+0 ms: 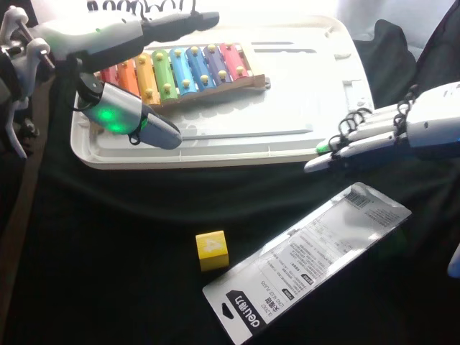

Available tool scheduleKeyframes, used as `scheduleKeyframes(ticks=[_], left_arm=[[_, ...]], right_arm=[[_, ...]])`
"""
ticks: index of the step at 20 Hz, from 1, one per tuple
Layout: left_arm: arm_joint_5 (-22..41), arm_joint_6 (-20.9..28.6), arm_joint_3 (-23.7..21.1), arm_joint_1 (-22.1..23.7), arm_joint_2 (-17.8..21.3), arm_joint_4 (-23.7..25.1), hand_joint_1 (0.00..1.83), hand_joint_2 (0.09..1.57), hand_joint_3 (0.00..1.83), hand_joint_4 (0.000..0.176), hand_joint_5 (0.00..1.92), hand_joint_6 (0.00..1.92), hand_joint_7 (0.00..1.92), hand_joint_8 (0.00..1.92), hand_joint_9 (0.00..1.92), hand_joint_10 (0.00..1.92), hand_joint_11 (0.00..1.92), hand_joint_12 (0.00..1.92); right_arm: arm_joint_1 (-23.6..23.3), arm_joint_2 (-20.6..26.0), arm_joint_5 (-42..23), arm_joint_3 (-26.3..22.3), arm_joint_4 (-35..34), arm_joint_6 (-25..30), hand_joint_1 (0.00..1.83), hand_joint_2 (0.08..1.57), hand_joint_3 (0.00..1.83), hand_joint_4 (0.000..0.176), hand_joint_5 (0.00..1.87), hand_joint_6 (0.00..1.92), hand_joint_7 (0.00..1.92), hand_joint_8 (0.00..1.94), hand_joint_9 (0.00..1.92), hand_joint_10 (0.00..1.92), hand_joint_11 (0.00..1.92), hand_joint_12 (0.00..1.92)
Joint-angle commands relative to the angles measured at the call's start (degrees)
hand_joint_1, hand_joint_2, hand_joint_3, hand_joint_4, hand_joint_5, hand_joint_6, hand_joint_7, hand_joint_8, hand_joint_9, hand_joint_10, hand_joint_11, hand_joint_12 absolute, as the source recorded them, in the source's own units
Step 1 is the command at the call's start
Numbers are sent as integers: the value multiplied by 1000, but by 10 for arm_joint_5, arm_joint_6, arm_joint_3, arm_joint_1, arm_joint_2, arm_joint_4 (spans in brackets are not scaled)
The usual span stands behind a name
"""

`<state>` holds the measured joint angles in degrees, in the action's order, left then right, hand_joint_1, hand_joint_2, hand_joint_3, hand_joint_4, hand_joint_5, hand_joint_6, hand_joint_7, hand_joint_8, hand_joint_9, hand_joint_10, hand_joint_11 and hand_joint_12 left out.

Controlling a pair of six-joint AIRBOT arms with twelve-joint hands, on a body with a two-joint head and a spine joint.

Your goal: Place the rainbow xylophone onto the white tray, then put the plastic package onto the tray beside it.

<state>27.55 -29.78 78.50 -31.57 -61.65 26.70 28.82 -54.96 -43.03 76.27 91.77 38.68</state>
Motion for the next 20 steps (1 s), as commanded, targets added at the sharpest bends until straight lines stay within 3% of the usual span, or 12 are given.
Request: scheduleKeyframes(ticks=[1, 6, 12, 14, 18, 20], left_arm=[[60, -6, -1, 3, -3, -19, 826, 844, 0, 176, 0, 0, 145, 4, 222, 0, 112, 119], [60, -6, 1, -2, -7, -19, 818, 846, 1, 176, 0, 0, 105, 0, 218, 0, 120, 126], [63, -7, 1, -6, -7, -25, 853, 857, 3, 176, 0, 0, 93, 8, 204, 5, 94, 123], [64, -8, 1, -6, -7, -27, 855, 858, 3, 176, 0, 0, 98, 9, 193, 0, 93, 125], [68, -9, 1, -11, -7, -35, 838, 852, 0, 176, 0, 0, 129, 14, 230, 12, 131, 148], [69, -9, 1, -12, -6, -37, 826, 855, 1, 176, 0, 0, 132, 10, 236, 10, 132, 154]], right_arm=[[-7, 1, -16, -1, -50, -6, 848, 634, 2, 176, 0, 0, 0, 0, 0, 0, 0, 496], [-8, -7, -39, -4, -69, -19, 839, 627, 0, 176, 0, 0, 0, 0, 0, 0, 0, 381], [-8, -30, -50, -4, -52, -22, 871, 650, 0, 176, 0, 0, 0, 0, 0, 0, 0, 600], [-8, -36, -54, -3, -51, -22, 873, 663, 0, 176, 0, 0, 0, 0, 0, 0, 0, 470], [-7, -58, -55, -2, -33, -22, 940, 623, 0, 176, 0, 0, 0, 0, 36, 6, 0, 555], [-3, -68, -55, 1, -26, -22, 969, 621, 0, 176, 0, 0, 0, 0, 40, 2, 0, 509]])
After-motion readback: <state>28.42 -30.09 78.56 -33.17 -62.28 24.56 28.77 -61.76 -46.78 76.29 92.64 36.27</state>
